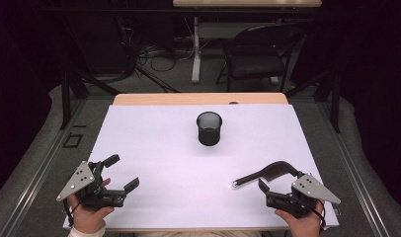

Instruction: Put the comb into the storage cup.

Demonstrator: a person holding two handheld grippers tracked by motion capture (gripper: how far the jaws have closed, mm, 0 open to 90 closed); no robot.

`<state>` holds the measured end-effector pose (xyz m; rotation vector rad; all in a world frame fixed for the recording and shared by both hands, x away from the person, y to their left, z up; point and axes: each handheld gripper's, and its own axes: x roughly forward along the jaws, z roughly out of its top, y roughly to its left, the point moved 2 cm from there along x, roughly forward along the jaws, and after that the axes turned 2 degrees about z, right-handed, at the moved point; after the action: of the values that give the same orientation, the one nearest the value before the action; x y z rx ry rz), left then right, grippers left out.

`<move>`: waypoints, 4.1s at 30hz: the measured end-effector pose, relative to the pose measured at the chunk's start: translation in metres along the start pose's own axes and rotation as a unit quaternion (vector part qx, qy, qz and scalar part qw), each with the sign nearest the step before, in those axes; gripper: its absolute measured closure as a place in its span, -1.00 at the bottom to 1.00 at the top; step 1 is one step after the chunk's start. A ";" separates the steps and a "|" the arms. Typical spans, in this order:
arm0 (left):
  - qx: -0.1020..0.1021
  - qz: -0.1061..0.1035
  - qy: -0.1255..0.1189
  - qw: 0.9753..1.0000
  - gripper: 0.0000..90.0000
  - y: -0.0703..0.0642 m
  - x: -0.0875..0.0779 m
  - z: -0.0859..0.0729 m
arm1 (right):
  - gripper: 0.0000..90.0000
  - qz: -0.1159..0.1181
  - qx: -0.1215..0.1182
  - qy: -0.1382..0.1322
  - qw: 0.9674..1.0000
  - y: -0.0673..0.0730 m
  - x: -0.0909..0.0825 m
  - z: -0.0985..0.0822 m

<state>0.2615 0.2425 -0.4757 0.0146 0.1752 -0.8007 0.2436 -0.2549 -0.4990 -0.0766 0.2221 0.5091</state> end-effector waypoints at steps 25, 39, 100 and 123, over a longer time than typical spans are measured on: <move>-0.004 0.005 0.016 1.000 -0.99 -0.001 0.002 -0.007 | 0.19 0.040 -0.010 0.081 0.996 0.004 0.018 -0.012; -0.006 0.012 0.017 1.000 -0.99 0.000 0.001 -0.007 | 0.56 0.054 -0.003 0.103 0.993 0.008 0.037 -0.007; -0.001 0.010 0.034 0.999 -0.98 -0.002 0.006 -0.012 | 1.00 0.056 0.026 0.273 0.960 0.021 0.120 -0.025; -0.003 0.013 0.036 0.999 -0.98 -0.002 0.007 -0.013 | 1.00 0.060 0.023 0.291 0.955 0.024 0.120 -0.030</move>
<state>0.2632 0.2375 -0.4899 0.0397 0.2452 -0.7737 0.3278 -0.1811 -0.5561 -0.1682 0.8200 0.5946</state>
